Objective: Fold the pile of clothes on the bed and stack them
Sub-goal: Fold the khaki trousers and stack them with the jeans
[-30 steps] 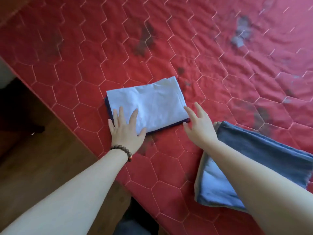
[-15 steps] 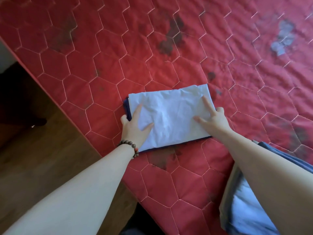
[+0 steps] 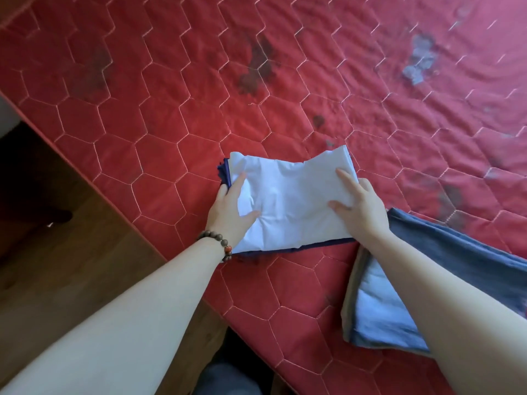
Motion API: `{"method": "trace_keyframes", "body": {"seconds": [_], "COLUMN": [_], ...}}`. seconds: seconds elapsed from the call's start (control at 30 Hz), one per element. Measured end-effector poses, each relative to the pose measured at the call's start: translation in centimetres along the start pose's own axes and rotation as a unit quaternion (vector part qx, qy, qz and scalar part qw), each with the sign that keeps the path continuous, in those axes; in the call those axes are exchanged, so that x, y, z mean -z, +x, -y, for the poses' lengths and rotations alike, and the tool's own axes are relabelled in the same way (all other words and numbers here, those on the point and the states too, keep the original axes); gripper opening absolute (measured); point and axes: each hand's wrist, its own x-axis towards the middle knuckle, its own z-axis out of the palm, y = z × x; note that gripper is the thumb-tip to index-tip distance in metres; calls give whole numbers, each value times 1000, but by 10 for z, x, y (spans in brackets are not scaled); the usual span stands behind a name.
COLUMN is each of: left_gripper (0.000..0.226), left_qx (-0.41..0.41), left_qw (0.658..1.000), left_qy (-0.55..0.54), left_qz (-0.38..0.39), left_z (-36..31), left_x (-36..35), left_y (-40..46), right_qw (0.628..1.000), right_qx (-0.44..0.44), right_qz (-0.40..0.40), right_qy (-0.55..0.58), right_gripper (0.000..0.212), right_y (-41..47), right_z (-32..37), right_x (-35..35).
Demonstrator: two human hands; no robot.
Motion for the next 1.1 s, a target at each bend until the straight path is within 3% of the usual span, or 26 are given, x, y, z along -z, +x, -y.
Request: {"method": "trace_keyframes", "body": {"seconds": [0.27,0.43,0.63,0.87,1.1], "left_gripper": [86,87,86,86,87], "left_qx": [-128,-164,-158,-91,-122], "left_qw": [991,984,985,989,988], "left_qy": [-12,-15,19,19,35], "left_qz": [25,62,73,116,84], "left_z": [-114,-156,-156,-129,-124], "left_x": [-53,-118,-175,-221,-222], "left_y": [-86,-139,-154,-132,-131], "right_qw": [991,986,980,975,969], "right_qx": [-46,-70,-95,-158,-153], "right_qz": [-119,-148,-160,-109,-142], "right_qy": [32,36,67,116,130], "right_gripper": [65,67,65,72,68], "right_y": [-115,-182,-211,-201,-193], "right_z": [-88,-162,-218,-263,-263], "right_x": [121,165,158,111,102]}}
